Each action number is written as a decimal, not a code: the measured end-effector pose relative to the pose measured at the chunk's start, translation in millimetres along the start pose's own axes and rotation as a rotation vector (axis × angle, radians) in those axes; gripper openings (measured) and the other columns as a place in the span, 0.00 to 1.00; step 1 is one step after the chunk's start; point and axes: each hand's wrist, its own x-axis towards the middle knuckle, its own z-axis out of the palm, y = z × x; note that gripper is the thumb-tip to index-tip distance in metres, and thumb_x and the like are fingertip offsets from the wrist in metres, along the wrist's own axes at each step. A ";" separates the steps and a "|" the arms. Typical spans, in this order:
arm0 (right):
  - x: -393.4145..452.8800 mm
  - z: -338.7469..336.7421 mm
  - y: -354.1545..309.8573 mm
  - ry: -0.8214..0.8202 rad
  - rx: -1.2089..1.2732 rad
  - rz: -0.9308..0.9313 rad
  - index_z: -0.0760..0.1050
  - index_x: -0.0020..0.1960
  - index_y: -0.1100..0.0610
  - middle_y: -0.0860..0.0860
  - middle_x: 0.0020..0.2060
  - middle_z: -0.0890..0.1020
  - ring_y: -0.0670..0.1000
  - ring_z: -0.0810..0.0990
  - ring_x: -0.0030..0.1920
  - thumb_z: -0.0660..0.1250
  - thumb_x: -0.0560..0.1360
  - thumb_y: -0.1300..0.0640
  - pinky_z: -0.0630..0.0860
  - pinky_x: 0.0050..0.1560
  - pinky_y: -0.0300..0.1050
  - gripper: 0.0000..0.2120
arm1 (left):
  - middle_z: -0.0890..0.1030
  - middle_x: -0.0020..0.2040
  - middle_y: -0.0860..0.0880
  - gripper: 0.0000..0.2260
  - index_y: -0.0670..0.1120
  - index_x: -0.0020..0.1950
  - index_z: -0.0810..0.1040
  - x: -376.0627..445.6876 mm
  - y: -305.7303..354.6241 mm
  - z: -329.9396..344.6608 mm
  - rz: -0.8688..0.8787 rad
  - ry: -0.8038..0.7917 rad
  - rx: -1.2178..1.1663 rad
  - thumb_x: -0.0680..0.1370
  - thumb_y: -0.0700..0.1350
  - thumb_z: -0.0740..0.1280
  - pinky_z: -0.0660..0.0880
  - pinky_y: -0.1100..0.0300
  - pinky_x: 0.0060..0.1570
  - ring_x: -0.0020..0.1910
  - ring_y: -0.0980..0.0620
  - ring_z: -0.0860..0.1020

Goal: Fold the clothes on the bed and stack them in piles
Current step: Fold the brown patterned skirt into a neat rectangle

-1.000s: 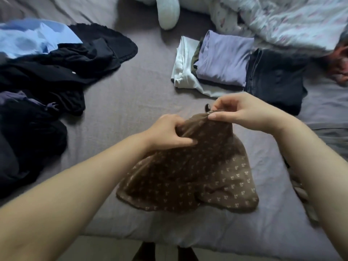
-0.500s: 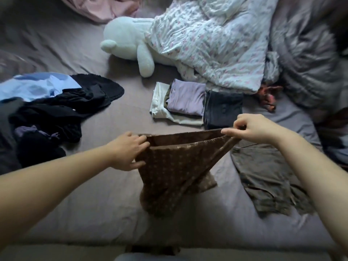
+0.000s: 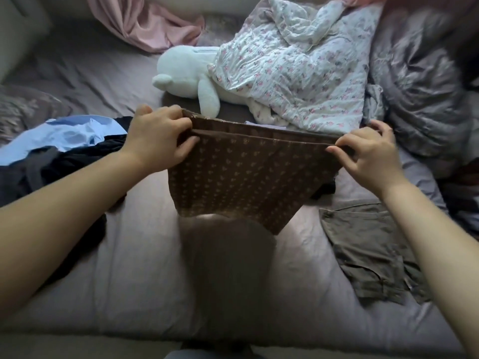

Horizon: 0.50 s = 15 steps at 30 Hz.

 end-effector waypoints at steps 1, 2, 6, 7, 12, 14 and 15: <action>6.9 -4.3 -1.0 0.014 0.011 0.006 0.79 0.42 0.57 0.52 0.37 0.81 0.57 0.80 0.43 0.63 0.76 0.47 0.59 0.67 0.53 0.15 | 0.78 0.45 0.46 0.20 0.46 0.45 0.81 4.3 -1.4 -1.9 -0.035 -0.007 -0.006 0.76 0.57 0.55 0.65 0.50 0.48 0.44 0.43 0.78; 12.7 -7.7 -2.1 0.017 0.022 0.014 0.80 0.42 0.57 0.52 0.38 0.81 0.57 0.80 0.44 0.63 0.76 0.47 0.58 0.67 0.52 0.14 | 0.78 0.45 0.47 0.20 0.47 0.45 0.81 7.4 -3.1 -2.6 -0.062 -0.017 -0.018 0.78 0.57 0.55 0.64 0.50 0.49 0.45 0.44 0.77; 26.3 -12.8 -5.4 -0.037 0.066 0.078 0.81 0.42 0.57 0.52 0.39 0.81 0.57 0.80 0.47 0.63 0.74 0.47 0.57 0.69 0.56 0.15 | 0.80 0.45 0.48 0.15 0.45 0.43 0.80 10.4 -9.8 -3.8 -0.038 -0.056 -0.095 0.80 0.50 0.58 0.59 0.53 0.47 0.43 0.43 0.78; 27.4 -12.4 -4.9 -0.052 0.077 0.104 0.81 0.42 0.58 0.53 0.41 0.80 0.57 0.79 0.49 0.64 0.73 0.47 0.57 0.70 0.59 0.14 | 0.80 0.43 0.48 0.15 0.45 0.41 0.79 10.1 -10.2 -6.0 0.026 -0.045 -0.066 0.79 0.50 0.58 0.59 0.54 0.46 0.42 0.43 0.79; 25.2 -16.1 3.6 -0.130 0.117 0.219 0.81 0.41 0.58 0.56 0.61 0.76 0.60 0.73 0.62 0.71 0.73 0.50 0.69 0.63 0.59 0.11 | 0.77 0.37 0.49 0.16 0.47 0.32 0.78 0.9 -11.9 -13.4 0.379 -0.095 0.277 0.77 0.51 0.61 0.62 0.52 0.48 0.49 0.44 0.75; 24.4 -19.3 5.8 -0.159 0.163 0.310 0.81 0.42 0.56 0.54 0.55 0.80 0.59 0.78 0.55 0.72 0.72 0.49 0.76 0.54 0.57 0.09 | 0.76 0.35 0.49 0.15 0.47 0.30 0.77 -1.8 -15.3 -13.4 0.413 -0.206 0.335 0.75 0.52 0.65 0.62 0.52 0.44 0.43 0.44 0.75; 24.1 -20.1 5.7 -0.170 0.172 0.348 0.81 0.42 0.54 0.54 0.48 0.82 0.59 0.81 0.49 0.71 0.72 0.48 0.77 0.49 0.56 0.09 | 0.75 0.33 0.49 0.13 0.47 0.30 0.76 -2.2 -16.7 -12.5 0.408 -0.250 0.350 0.72 0.50 0.69 0.61 0.53 0.42 0.39 0.45 0.75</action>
